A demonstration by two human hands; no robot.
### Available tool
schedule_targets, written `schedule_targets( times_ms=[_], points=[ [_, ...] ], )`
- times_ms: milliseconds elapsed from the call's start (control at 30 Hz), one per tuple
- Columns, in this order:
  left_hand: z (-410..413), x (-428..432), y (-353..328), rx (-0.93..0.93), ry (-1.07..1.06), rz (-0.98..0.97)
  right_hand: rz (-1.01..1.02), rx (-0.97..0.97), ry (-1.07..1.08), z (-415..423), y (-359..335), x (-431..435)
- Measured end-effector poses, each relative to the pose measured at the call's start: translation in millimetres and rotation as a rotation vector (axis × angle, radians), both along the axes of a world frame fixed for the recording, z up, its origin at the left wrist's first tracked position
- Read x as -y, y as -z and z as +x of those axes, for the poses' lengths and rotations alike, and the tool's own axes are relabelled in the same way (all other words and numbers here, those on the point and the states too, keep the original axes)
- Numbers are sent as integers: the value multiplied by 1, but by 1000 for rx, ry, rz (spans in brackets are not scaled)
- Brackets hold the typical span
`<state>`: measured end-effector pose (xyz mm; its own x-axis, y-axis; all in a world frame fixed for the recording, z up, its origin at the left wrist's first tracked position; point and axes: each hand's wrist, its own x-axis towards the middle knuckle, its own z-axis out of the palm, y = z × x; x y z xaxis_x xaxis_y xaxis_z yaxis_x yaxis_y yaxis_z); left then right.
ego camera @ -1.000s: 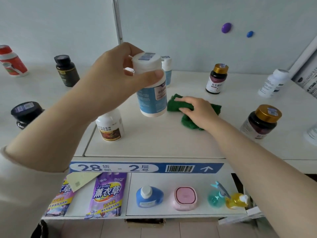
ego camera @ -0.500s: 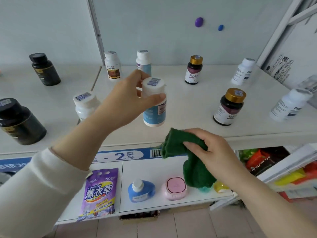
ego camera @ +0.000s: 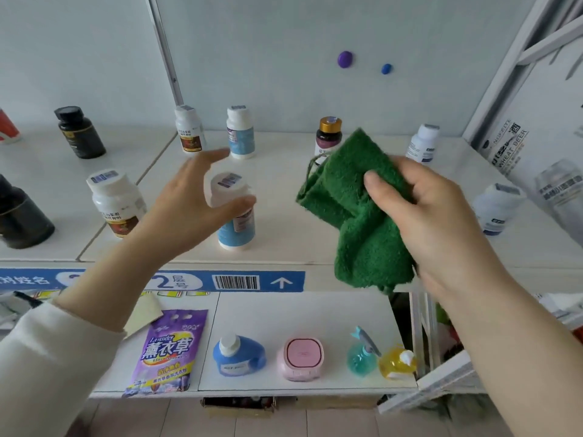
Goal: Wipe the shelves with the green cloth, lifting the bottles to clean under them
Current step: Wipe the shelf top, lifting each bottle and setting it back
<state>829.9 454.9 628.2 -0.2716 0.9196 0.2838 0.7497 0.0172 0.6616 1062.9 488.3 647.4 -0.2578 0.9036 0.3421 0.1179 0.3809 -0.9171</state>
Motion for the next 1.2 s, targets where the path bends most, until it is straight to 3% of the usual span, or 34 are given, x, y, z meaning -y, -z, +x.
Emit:
schedule_targets(
  times_ms=[67,133,233,300,400,500,600,767,967,1200],
  points=[
    [33,3,-12,-52,-53,254,-8,-80,30,21,-16,-16],
    [73,-2,-19,-43,60,352,4,-124,83,40,-28,-32],
    [122,-30,-6,-60,226,148,-5,-141,217,62,-29,-56],
    [138,-50,6,-33,226,16,-6,-86,319,63,-18,-72],
    [141,-69,14,46,185,-40,58,225,420,53,7,-91],
    [130,-72,11,77,156,-22,10,673,236,43,35,-95],
    [110,-62,1,53,116,11,34,850,45,40,51,-99],
    [90,-36,-1,93,123,30,21,866,-77,23,57,-125],
    [86,-35,11,115,131,6,132,913,72,-18,71,-164],
    [87,-41,23,75,203,9,180,808,-377,4,69,-122]
  ],
)
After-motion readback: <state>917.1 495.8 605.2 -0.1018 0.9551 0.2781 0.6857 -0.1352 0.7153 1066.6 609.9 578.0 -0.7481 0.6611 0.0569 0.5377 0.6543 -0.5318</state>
